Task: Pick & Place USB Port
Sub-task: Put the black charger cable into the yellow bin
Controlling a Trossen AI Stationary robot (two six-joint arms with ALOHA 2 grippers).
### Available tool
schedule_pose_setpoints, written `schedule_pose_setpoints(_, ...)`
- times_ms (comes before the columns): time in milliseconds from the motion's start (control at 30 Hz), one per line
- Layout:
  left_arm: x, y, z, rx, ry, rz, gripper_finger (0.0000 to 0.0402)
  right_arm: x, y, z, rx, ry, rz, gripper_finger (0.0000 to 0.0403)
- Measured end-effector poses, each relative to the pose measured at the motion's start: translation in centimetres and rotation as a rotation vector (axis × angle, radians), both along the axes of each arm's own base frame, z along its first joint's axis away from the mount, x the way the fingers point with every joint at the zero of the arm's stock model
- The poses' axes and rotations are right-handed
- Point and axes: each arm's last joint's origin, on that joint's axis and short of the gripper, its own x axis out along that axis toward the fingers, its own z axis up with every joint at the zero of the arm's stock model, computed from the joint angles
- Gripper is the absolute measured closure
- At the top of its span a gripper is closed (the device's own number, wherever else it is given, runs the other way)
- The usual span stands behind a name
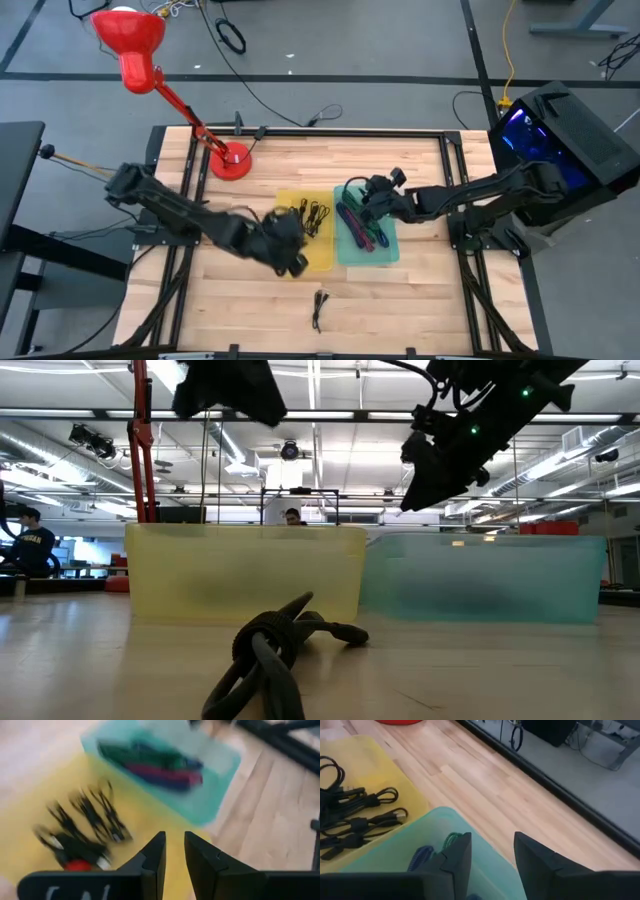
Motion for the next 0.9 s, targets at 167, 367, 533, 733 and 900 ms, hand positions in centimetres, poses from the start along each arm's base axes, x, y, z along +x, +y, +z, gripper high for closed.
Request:
schedule_pose_setpoints(167, 1.3, -3.2, -4.8, -0.169, 0.087, 0.076, 0.0328, -0.2, -0.4, 0.5, -0.024, 0.008, 0.011, 0.0252)
schedule_pose_setpoints(367, 3.0, -7.0, -9.7, -0.431, 0.114, 0.117, 0.0328, -0.2, -0.5, 0.6, -0.040, 0.029, 0.029, 0.0252)
schedule_pose_setpoints(533, 4.1, -9.2, -11.6, -0.604, 0.058, 0.099, 0.0328, -0.2, -0.5, 0.6, -0.040, 0.029, 0.031, 0.0252)
schedule_pose_setpoints(733, 3.7, -9.8, -12.3, -0.645, 0.101, 0.150, 0.0329, -0.3, -0.4, 0.5, -0.031, 0.042, 0.050, 0.0252)
schedule_pose_setpoints(900, 3.9, -9.8, -12.2, -0.644, 0.077, 0.158, 0.0329, -0.3, -0.4, 0.4, -0.030, 0.054, 0.054, 0.0252)
